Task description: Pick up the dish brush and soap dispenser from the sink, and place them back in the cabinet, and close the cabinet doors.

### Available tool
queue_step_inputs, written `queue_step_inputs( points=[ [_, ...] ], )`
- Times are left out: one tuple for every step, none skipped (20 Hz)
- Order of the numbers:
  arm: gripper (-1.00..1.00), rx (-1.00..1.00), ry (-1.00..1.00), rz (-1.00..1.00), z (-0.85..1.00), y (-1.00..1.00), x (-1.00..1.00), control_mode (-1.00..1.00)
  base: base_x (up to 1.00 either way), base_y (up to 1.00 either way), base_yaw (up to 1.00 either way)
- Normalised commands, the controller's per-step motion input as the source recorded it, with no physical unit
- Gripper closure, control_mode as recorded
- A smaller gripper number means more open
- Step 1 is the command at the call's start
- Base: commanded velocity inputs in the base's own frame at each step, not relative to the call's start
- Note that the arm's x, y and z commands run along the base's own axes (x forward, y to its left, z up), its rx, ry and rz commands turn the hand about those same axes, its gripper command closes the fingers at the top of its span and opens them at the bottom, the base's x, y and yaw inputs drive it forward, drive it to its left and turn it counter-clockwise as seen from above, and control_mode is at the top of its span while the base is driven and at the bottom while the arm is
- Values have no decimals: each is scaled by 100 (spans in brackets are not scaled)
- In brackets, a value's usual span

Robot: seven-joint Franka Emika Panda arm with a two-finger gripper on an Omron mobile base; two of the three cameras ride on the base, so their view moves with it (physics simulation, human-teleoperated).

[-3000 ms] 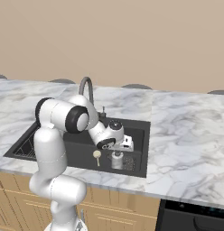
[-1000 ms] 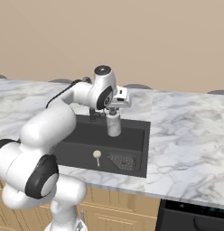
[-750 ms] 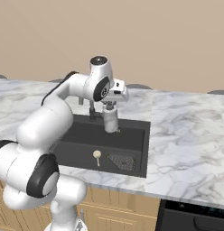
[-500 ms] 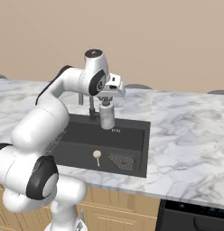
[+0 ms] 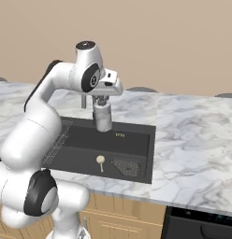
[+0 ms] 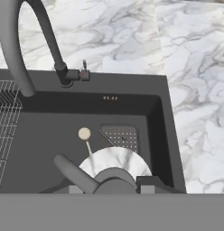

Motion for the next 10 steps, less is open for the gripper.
queue_step_inputs(
  points=[
    [100, 0, 0, 0, 25, 21, -29, -100, 0, 0, 0],
    [100, 0, 0, 0, 19, 21, -28, -100, 0, 0, 0],
    [100, 0, 0, 0, 14, 22, -26, -100, 0, 0, 0],
    [100, 0, 0, 0, 6, 25, -25, -100, 0, 0, 0],
    [100, 0, 0, 0, 0, 24, -27, -100, 0, 0, 0],
    [100, 0, 0, 0, 0, 25, -31, -100, 0, 0, 0],
    [100, 0, 0, 0, 0, 27, -32, -100, 0, 0, 0],
    [100, 0, 0, 0, 0, 0, 0, 100, -32, 17, -1],
    [100, 0, 0, 0, 0, 0, 0, 100, -35, 0, -6],
    [100, 0, 0, 0, 0, 0, 0, 100, -39, 0, -13]
  ],
)
